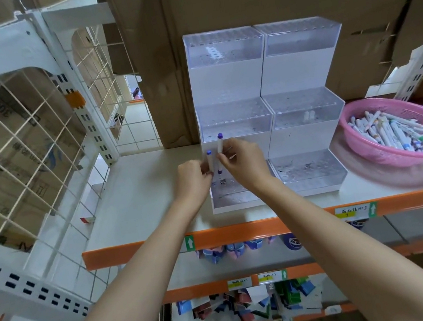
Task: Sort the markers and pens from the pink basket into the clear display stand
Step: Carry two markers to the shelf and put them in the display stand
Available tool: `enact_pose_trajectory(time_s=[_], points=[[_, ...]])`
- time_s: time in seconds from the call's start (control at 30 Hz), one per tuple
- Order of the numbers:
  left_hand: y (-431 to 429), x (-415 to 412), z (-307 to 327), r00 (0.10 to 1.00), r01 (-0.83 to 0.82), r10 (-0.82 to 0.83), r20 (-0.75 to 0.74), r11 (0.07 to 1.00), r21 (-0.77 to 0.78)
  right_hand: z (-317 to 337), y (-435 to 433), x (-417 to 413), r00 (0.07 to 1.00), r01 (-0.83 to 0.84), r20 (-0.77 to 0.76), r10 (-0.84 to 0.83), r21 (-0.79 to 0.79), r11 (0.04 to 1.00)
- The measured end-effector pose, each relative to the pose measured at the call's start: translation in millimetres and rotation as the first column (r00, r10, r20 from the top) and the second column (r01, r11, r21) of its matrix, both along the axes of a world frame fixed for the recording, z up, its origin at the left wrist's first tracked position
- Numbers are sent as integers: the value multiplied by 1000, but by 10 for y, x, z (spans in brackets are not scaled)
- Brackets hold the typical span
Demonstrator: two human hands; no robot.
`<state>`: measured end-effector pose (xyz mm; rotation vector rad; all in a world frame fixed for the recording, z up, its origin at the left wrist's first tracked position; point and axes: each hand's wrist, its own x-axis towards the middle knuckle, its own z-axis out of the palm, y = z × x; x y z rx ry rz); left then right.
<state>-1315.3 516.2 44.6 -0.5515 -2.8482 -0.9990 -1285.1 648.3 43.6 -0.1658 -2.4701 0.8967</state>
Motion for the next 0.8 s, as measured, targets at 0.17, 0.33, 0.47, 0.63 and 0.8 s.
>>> enact_pose_trajectory(time_s=[0.17,0.33,0.47,0.63,0.8], points=[[-50,4,4,999,-31,28,-31,994,-107,10,0,-2,1000,-17,8,17,20,1000],[-114,-76,112,953,-108,34,-301,966,-234,7,-6,2,999,-33,21,32,26,999],[-99,-80,155,920,7,-81,-383,982,-191,-28,0,-3,998,-54,29,53,44,998],[-139,-73,200,891,74,-170,-421,969,-235,-48,-17,19,995,-59,85,53,72,996],[-178,-97,249,880,112,-241,-410,943,-315,-66,-26,18,992,-37,123,23,119,992]])
